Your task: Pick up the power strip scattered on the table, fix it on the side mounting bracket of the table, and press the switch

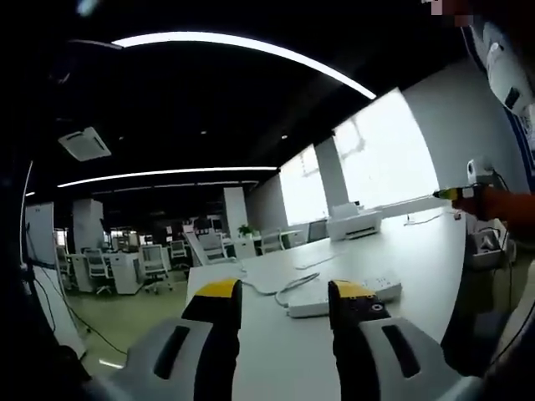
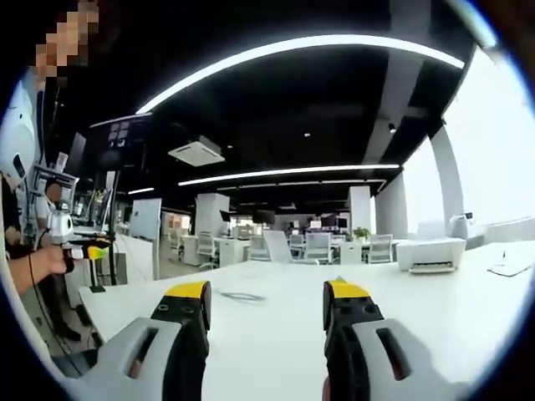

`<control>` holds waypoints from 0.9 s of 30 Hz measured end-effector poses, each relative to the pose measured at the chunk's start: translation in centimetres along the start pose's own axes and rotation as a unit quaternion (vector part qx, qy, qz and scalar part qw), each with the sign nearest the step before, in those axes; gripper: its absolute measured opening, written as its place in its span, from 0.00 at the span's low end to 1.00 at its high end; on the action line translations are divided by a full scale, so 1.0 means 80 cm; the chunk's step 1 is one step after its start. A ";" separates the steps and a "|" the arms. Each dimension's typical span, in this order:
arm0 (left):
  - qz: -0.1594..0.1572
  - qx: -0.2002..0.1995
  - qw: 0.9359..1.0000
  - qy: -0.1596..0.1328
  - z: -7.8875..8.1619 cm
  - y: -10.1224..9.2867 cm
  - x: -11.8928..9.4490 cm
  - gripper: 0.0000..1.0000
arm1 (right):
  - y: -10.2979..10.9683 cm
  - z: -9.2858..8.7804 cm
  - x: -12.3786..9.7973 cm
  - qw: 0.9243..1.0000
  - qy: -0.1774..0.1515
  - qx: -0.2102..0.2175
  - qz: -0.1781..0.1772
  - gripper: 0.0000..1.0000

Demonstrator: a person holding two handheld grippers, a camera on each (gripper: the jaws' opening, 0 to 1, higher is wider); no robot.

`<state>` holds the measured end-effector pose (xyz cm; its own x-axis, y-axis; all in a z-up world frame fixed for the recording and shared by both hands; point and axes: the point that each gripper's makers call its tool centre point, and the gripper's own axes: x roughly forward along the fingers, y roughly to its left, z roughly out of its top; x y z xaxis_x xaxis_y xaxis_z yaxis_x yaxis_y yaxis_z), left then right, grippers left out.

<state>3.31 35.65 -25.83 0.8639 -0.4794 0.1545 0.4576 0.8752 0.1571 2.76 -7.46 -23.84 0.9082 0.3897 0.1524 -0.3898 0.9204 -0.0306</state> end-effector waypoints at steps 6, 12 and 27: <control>-0.004 -0.001 1.000 0.003 -0.004 0.000 0.000 0.46 | 0.002 -0.007 -0.004 1.000 0.002 0.012 -0.002 0.50; -0.002 -0.006 1.000 0.005 -0.009 0.003 -0.002 0.46 | 0.008 -0.009 0.002 1.000 0.007 0.012 0.007 0.51; -0.022 -0.008 1.000 0.017 -0.019 -0.007 0.001 0.50 | 0.038 -0.022 0.020 0.999 0.020 0.022 0.045 0.52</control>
<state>3.44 35.21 -27.36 0.8488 -0.5160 0.1147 0.4993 0.8539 0.1468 3.30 -4.02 -25.41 0.8739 0.4731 0.1115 -0.4761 0.8794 0.0008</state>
